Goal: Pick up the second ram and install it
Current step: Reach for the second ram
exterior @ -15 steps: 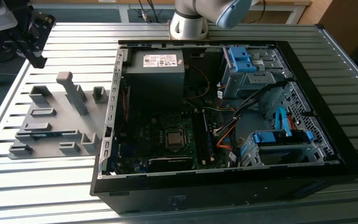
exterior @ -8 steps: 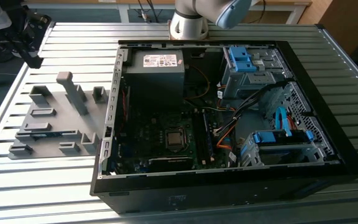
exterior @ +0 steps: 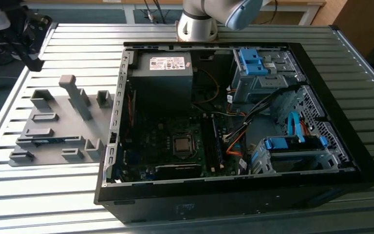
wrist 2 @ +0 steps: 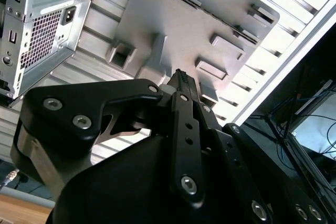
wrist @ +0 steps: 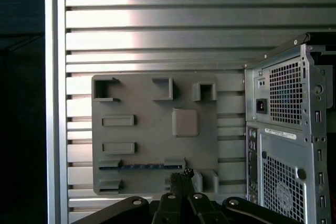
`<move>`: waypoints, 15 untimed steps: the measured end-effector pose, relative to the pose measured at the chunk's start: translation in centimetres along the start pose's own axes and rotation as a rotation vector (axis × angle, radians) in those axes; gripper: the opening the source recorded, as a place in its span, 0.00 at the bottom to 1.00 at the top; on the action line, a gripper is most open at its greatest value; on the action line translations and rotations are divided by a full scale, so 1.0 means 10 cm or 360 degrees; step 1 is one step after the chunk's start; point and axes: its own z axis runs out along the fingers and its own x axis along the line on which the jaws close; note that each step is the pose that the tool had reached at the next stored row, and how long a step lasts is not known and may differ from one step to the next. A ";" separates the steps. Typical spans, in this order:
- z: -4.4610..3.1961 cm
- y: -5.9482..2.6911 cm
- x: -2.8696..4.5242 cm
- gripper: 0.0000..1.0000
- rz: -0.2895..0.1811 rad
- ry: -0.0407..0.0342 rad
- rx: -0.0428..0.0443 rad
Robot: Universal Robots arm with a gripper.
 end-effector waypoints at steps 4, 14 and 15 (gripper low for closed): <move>-0.001 0.000 0.005 0.11 0.0000 0.0000 0.0000; -0.001 -0.001 0.027 0.11 0.0000 0.0000 0.0000; -0.001 -0.002 0.037 0.11 0.0000 0.0000 0.0000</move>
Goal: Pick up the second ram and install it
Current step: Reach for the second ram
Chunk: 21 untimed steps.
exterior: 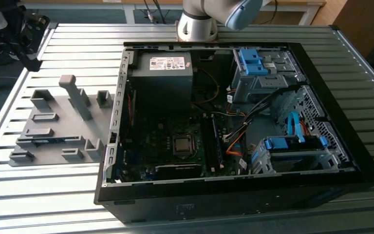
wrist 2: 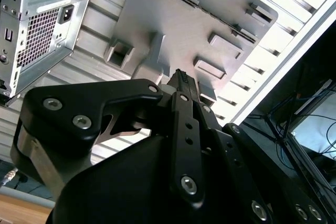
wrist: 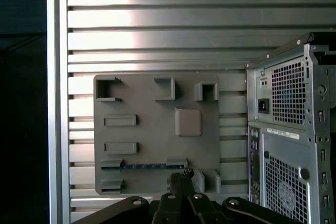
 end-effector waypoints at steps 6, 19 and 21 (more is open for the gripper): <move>-0.002 -0.004 0.082 0.11 0.0000 0.0000 0.0000; -0.005 -0.095 0.204 0.11 0.0000 0.0000 0.0000; -0.005 -0.134 0.221 0.11 0.0000 0.0000 0.0000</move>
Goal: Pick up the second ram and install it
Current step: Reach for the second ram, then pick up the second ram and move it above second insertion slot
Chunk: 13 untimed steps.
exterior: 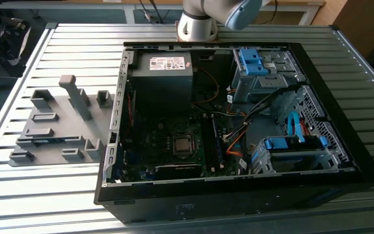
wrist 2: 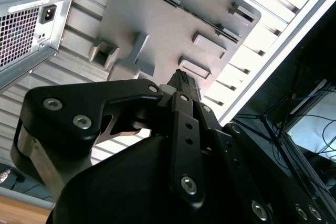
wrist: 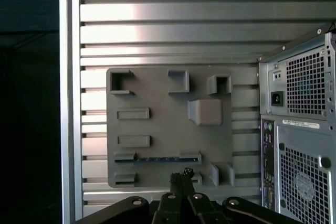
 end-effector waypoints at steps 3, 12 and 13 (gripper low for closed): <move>0.001 -0.041 0.041 0.11 0.0000 0.0000 0.0000; 0.001 -0.065 0.174 0.11 -0.0001 0.0000 0.0000; 0.000 -0.065 0.187 0.11 -0.0001 0.0000 0.0000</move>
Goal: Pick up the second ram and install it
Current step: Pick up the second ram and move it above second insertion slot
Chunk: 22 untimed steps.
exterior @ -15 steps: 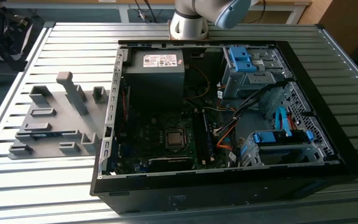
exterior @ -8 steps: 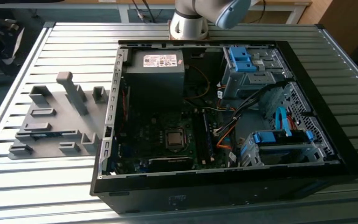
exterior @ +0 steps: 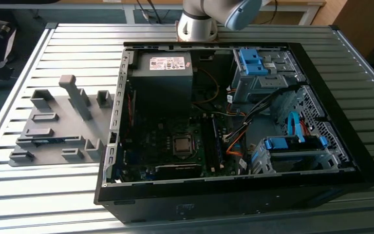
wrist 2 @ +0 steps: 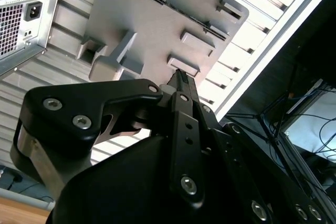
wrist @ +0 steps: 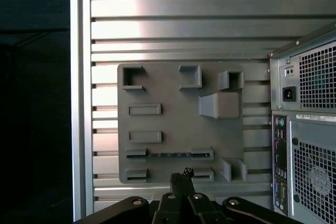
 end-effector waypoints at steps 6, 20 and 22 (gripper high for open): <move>0.000 0.000 0.012 0.11 -0.0004 0.0000 0.0000; 0.000 -0.001 0.013 0.11 -0.0041 0.0001 -0.0001; 0.000 -0.001 0.013 0.11 -0.0044 0.0001 -0.0001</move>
